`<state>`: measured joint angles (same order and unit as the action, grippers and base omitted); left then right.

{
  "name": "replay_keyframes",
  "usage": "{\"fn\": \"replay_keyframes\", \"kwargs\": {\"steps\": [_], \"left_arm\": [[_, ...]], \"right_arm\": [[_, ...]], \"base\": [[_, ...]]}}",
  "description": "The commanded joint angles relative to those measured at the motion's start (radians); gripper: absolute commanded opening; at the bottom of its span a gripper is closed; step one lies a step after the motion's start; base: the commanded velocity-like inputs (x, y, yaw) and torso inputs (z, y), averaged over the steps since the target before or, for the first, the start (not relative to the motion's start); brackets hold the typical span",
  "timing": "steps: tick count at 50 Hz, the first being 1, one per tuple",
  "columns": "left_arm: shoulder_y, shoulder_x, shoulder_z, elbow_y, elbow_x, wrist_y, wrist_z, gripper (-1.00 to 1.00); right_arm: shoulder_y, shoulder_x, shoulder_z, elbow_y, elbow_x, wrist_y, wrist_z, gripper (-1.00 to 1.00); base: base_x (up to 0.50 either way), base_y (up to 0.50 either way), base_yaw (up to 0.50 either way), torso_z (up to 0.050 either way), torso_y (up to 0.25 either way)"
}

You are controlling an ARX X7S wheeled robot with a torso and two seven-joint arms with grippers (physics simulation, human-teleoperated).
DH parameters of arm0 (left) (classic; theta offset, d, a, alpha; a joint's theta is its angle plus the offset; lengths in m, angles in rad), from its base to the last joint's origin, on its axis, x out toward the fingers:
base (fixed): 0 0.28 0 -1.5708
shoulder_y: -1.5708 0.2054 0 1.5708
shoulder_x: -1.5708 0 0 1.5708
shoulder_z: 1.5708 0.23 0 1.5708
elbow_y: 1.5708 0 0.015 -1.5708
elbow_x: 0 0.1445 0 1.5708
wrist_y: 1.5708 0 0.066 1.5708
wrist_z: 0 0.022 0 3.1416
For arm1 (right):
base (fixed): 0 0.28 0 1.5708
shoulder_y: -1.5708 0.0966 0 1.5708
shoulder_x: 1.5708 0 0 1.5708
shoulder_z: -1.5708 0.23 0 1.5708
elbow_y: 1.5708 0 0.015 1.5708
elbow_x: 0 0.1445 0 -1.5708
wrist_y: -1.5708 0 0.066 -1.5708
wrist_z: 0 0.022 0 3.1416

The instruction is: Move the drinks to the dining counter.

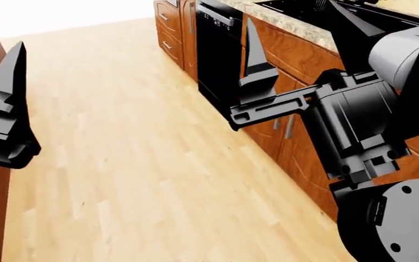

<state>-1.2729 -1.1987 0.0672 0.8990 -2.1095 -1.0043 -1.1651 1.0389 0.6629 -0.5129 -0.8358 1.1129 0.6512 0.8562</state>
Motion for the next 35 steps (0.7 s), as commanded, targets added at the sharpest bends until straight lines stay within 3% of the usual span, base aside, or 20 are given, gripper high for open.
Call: {"fn": "replay_keyframes", "kwargs": {"steps": [1,11,27,35], "left_arm": [[-0.006,-0.008,-0.012,0.019,0.002,0.001,-0.006,1.0],[-0.039,-0.019,-0.004,0.026,-0.037,0.025,-0.035,1.0],[0.127,-0.012,-0.135,0.037,0.018,0.027,0.015,1.0],[0.097,-0.002,-0.109,0.026,0.024,0.02,0.017,1.0]], "right_arm": [[-0.003,0.003,-0.001,-0.003,0.001,-0.004,0.002,1.0],[-0.012,0.019,0.011,-0.023,0.014,-0.012,0.011,1.0],[0.013,0.002,-0.01,-0.009,0.015,0.009,0.018,1.0],[0.031,0.001,-0.012,-0.007,0.03,0.019,0.025,1.0]], "base": [[-0.06,-0.11,-0.5,0.0,0.0],[-0.06,-0.11,-0.5,0.0,0.0],[-0.07,-0.1,-0.5,0.0,0.0],[-0.08,-0.1,-0.5,0.0,0.0]]}}
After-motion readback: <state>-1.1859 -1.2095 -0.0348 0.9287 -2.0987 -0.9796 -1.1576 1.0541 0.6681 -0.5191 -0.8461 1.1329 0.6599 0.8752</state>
